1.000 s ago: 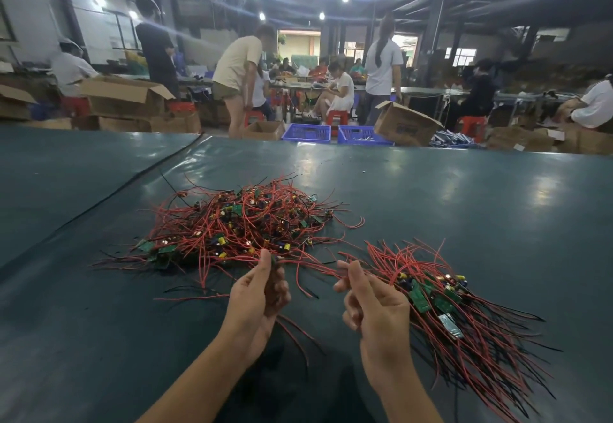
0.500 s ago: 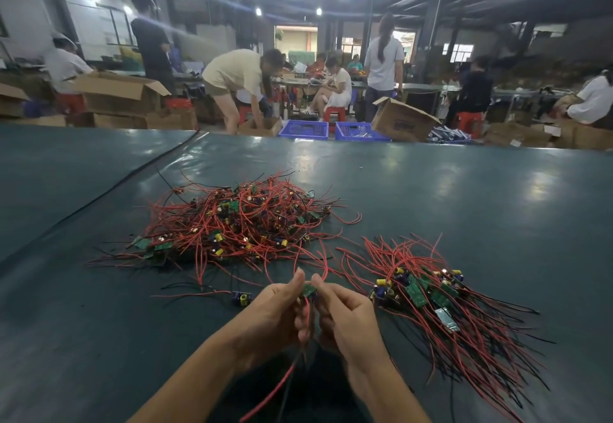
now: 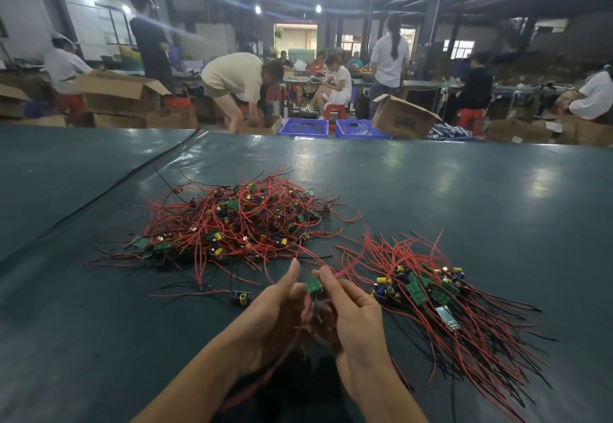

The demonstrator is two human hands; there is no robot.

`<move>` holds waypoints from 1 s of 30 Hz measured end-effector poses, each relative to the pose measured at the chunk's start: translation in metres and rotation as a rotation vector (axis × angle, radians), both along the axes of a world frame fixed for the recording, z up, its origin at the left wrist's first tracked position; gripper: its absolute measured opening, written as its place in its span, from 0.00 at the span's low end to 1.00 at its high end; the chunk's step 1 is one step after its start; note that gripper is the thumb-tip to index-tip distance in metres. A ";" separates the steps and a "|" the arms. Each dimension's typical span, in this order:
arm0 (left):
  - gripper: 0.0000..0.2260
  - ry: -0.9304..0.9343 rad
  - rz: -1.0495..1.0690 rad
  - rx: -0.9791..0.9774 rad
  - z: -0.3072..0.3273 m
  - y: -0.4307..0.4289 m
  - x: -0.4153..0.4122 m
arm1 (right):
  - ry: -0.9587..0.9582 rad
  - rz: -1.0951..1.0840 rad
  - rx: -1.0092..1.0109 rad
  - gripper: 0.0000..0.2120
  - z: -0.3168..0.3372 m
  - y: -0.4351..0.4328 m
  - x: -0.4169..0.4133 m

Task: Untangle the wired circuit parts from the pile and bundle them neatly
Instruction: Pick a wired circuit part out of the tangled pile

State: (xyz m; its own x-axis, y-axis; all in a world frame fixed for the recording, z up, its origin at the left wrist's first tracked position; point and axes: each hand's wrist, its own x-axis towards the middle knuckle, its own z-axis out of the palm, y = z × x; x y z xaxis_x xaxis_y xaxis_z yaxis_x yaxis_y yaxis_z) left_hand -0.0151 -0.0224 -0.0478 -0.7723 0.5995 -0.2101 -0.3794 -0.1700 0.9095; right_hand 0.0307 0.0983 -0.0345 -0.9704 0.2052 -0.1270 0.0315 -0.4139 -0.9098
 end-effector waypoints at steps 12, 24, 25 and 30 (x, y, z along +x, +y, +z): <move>0.25 0.316 0.233 0.040 -0.010 0.016 0.010 | 0.070 -0.038 0.048 0.10 0.001 -0.004 0.003; 0.18 0.619 0.128 -0.159 -0.004 0.009 0.002 | -0.010 -0.247 -0.034 0.08 0.000 0.026 -0.011; 0.18 0.633 0.110 -0.175 -0.004 0.007 0.002 | -0.010 -0.261 -0.060 0.08 0.000 0.030 -0.012; 0.19 0.639 0.053 -0.197 0.000 0.002 0.003 | 0.024 -0.320 -0.181 0.08 0.000 0.045 -0.015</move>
State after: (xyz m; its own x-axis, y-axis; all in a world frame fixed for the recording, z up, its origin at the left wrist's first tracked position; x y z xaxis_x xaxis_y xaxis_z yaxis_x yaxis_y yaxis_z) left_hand -0.0123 -0.0208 -0.0483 -0.8086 0.5544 0.1969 0.2486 0.0186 0.9684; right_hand 0.0152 0.1428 -0.0343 -0.8637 0.4754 -0.1675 -0.1460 -0.5540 -0.8196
